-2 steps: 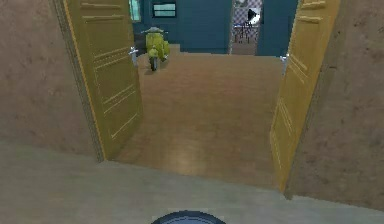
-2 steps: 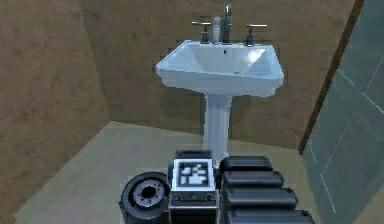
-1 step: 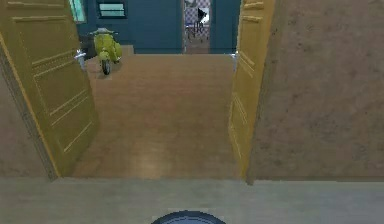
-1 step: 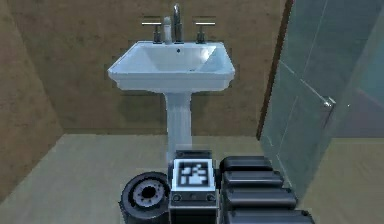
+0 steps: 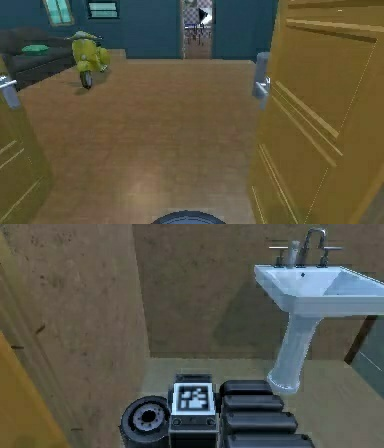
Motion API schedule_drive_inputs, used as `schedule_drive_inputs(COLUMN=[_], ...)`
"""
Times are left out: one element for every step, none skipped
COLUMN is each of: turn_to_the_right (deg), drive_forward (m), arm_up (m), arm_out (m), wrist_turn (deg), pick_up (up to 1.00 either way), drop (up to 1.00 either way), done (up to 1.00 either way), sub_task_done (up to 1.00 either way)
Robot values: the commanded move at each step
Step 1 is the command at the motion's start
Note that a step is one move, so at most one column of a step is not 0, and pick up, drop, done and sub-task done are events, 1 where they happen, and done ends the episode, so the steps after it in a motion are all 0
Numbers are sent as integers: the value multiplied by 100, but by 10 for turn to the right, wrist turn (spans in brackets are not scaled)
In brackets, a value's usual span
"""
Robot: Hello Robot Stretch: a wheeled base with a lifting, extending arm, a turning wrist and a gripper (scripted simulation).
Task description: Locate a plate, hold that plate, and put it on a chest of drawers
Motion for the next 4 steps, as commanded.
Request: schedule_drive_inputs(turn_to_the_right=[0, 60, 0, -30], drive_forward=[100, 0, 45, 0], arm_up=[0, 0, 0, 0], arm_out=[0, 0, 0, 0], wrist_turn=[0, 0, 0, 0], pick_up=[0, 0, 0, 0], drop=[0, 0, 0, 0], done=[0, 0, 0, 0], sub_task_done=[0, 0, 0, 0])
